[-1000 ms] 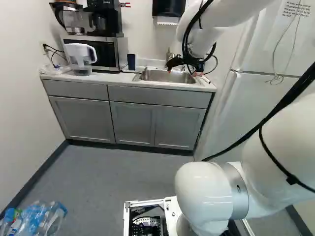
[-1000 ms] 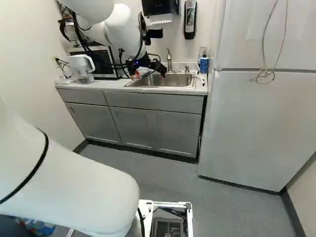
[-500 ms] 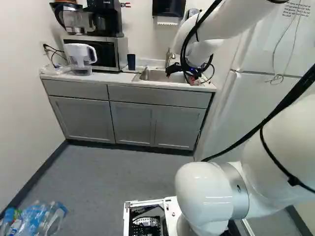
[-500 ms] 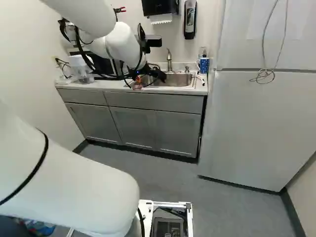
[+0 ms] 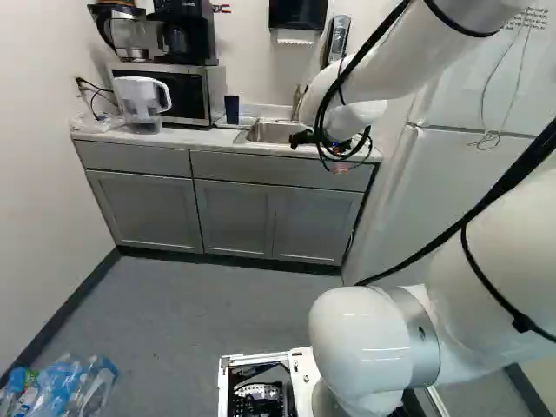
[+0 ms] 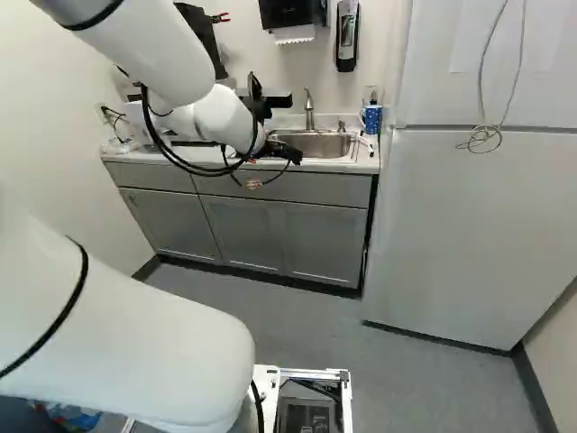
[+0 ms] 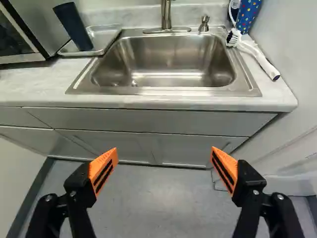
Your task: Rinse the cup and place it in the tray
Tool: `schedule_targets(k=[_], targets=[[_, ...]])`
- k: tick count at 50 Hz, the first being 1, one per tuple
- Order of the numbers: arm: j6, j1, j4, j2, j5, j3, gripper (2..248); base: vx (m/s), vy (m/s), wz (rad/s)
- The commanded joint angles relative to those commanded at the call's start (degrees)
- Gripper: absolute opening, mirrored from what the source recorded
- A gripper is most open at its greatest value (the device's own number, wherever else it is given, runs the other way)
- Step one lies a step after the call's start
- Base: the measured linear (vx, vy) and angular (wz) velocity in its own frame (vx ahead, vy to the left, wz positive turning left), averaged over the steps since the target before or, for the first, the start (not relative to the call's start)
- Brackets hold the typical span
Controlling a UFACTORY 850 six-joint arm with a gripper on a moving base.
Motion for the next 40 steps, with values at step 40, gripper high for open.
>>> schedule_targets(k=[40], targets=[[0.40, 2.19, -2.02, 0.68, 24.13, 16.49, 247, 0.000, 0.000, 0.000]])
